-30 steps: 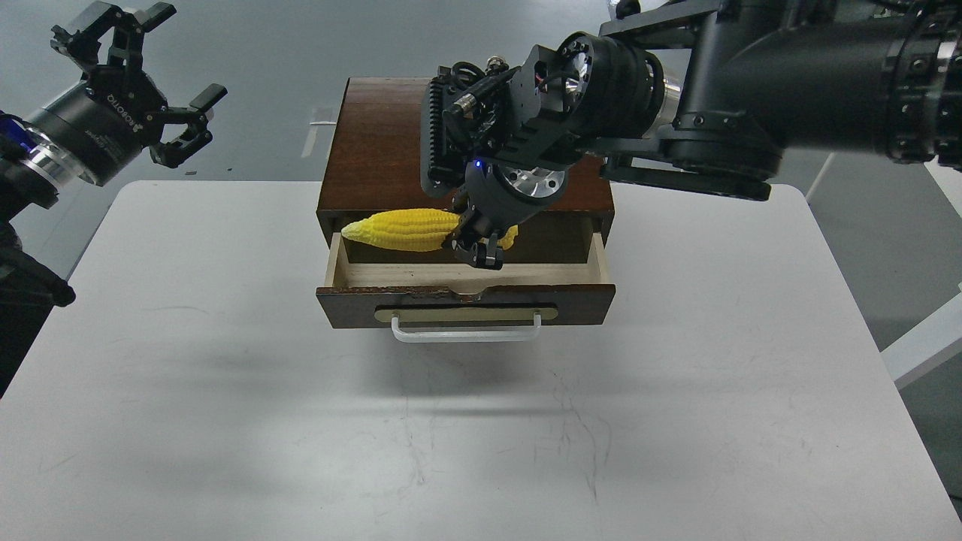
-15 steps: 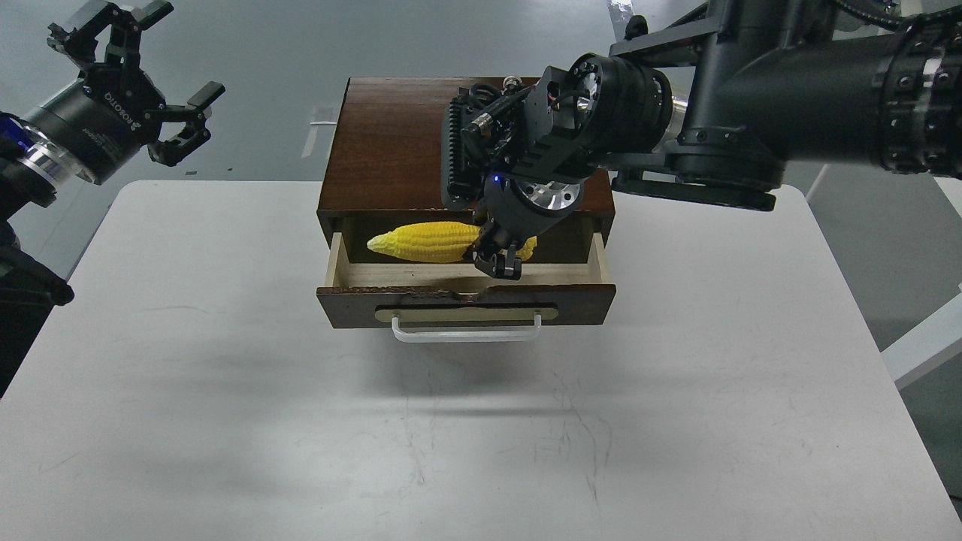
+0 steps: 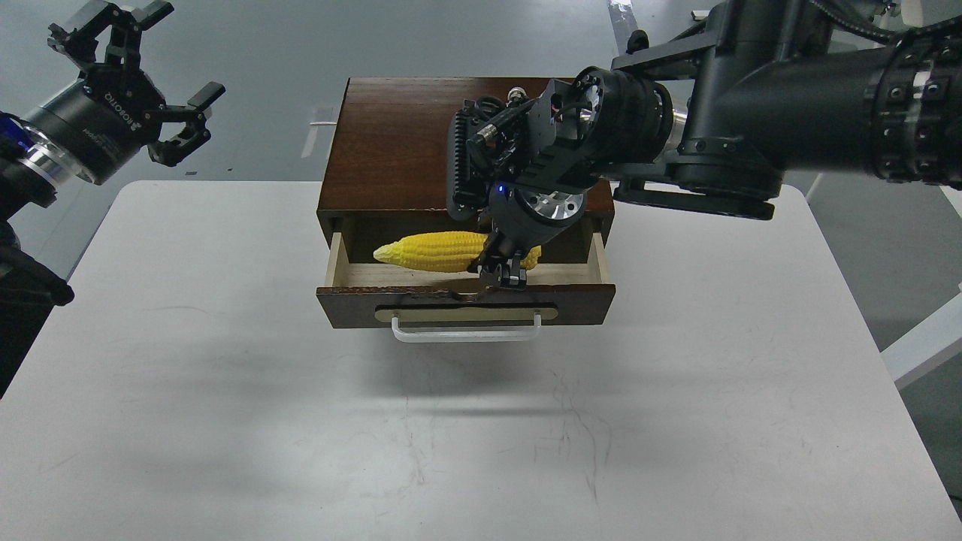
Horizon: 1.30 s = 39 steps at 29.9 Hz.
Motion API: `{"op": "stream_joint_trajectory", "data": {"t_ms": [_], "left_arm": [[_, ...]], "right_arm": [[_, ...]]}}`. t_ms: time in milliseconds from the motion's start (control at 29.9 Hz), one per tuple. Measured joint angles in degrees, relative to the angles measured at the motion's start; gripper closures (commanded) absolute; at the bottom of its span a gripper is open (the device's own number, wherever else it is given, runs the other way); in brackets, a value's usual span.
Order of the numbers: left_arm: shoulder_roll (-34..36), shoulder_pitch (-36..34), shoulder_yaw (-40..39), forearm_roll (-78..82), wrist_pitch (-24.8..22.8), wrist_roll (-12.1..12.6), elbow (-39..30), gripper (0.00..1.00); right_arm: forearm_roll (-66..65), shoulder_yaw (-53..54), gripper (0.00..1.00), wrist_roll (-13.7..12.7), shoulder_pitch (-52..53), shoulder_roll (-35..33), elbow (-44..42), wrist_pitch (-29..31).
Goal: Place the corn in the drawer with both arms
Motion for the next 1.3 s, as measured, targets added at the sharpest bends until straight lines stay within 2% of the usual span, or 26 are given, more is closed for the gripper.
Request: {"op": "stream_joint_trajectory", "data": {"t_ms": [234, 334, 1169, 1236, 1303], "left_arm": [[0.0, 0.0, 0.0, 0.0, 0.0, 0.0, 0.0, 0.02], [-0.1, 0.0, 0.0, 0.0, 0.0, 0.0, 0.0, 0.02], [0.4, 0.0, -0.1, -0.1, 0.0, 0.0, 0.0, 0.02], [0.4, 0.0, -0.1, -0.1, 0.0, 0.0, 0.0, 0.02], [0.4, 0.0, -0.1, -0.1, 0.0, 0.0, 0.0, 0.02]], "right_arm": [[0.0, 0.0, 0.47, 0.0, 0.0, 0.0, 0.0, 0.0], [0.0, 0.0, 0.42, 0.0, 0.0, 0.0, 0.0, -0.1], [0.4, 0.6, 0.41, 0.0, 0.3, 0.0, -0.1, -0.3], [0.7, 1.4, 0.38, 0.0, 0.6, 0.0, -0.1, -0.3], [1.6, 2.6, 0.23, 0.0, 0.8, -0.1, -0.1, -0.3]]}}
